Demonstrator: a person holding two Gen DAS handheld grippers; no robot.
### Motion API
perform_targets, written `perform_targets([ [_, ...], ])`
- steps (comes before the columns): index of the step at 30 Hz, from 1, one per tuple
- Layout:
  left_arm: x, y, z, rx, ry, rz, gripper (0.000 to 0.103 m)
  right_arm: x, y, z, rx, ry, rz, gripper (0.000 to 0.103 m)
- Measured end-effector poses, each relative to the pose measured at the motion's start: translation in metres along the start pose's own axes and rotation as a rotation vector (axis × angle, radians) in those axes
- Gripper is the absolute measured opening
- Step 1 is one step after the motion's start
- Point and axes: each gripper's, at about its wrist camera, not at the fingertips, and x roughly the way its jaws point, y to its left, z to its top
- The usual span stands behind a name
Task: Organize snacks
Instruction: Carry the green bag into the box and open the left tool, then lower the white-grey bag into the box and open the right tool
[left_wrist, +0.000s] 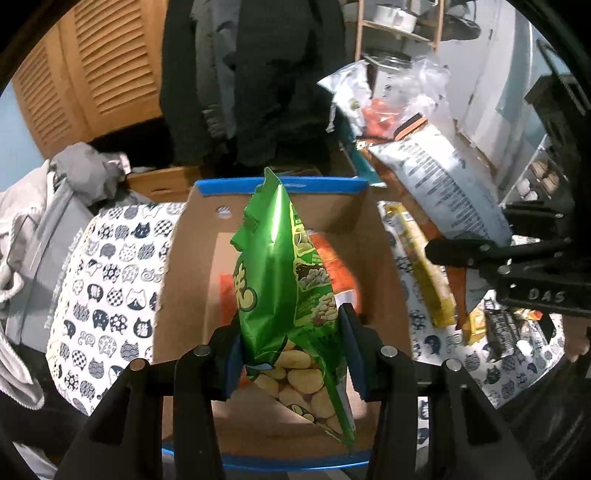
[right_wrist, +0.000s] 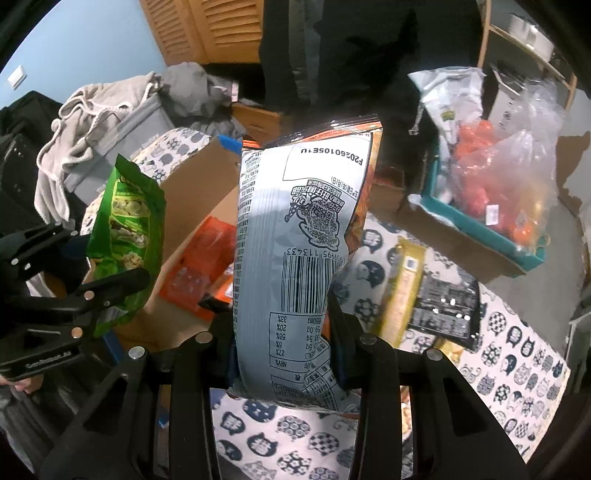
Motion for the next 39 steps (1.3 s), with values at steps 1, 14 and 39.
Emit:
perform_targets([
  [1, 0.003, 0.004, -0.002, -0.003, 0.004, 0.015, 0.048, 0.002, 0.003, 0.002, -0.003, 0.001, 0.003, 0.036],
  [14, 0.017, 0.037, -0.010, -0.074, 0.066, 0.068, 0.049, 0.028, 0.039, 0.019, -0.026, 0.042, 0.052, 0.036],
  [39, 0.007, 0.040, -0.006, -0.111, 0.067, 0.074, 0.072, 0.045, 0.051, 0.022, 0.016, 0.068, 0.124, 0.062],
])
